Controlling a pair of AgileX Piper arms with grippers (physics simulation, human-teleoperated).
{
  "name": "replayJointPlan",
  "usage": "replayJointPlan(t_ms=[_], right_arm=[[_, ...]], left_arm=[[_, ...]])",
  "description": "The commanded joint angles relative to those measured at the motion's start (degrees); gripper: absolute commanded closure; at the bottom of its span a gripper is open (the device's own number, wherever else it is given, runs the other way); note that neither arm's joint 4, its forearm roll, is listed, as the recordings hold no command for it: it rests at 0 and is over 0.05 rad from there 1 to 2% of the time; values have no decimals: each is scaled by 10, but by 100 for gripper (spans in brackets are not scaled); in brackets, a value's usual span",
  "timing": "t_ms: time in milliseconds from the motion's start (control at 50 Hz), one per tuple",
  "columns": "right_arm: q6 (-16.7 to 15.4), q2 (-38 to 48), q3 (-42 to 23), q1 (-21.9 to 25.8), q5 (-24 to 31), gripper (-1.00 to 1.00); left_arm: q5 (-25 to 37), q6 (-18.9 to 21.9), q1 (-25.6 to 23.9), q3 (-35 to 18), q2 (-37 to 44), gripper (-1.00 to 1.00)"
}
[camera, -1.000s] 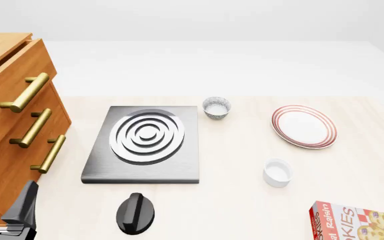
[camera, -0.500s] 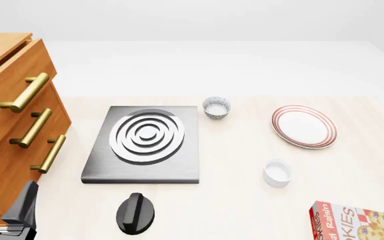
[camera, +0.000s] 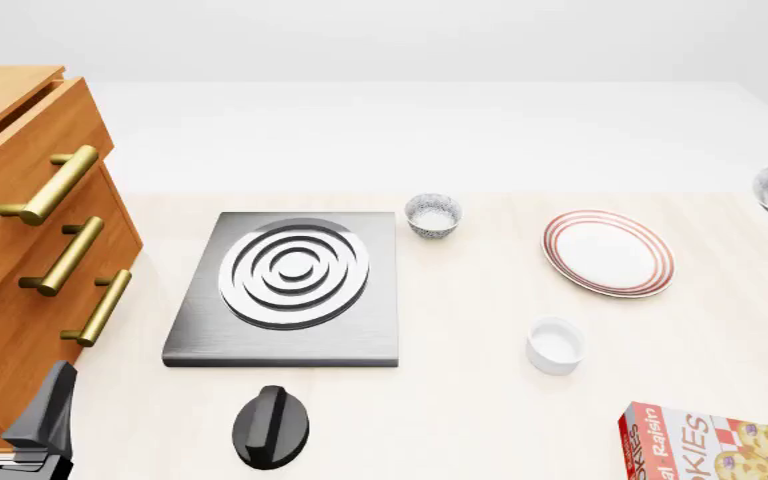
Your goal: Pick the akita bowl next to the cookies box and place it on the plate.
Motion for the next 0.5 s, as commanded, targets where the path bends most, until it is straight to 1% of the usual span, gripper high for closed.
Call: replayJointPlan(t_ms=[20, 260, 300, 340, 400, 440, 460, 480, 500], right_arm=[[34, 29, -39, 20, 18, 100], [54, 56, -65, 40, 29, 100], [66, 61, -70, 49, 32, 100], [67, 65, -77, 50, 36, 100], [80, 68, -81, 61, 39, 100], [78, 74, -89, 60, 42, 100], [81, 77, -92, 63, 44, 100], [91, 80, -93, 72, 45, 100], [89, 82, -97, 70, 47, 100]], left_arm=[[0, 0, 0, 0, 0, -100], [0, 0, 0, 0, 0, -100], [0, 0, 0, 0, 0, -100], [0, 0, 0, 0, 0, -100], [0, 0, 0, 0, 0, -100], [0, 0, 0, 0, 0, -100], [0, 0, 0, 0, 0, -100], [0, 0, 0, 0, 0, -100], [0, 0, 0, 0, 0, -100]])
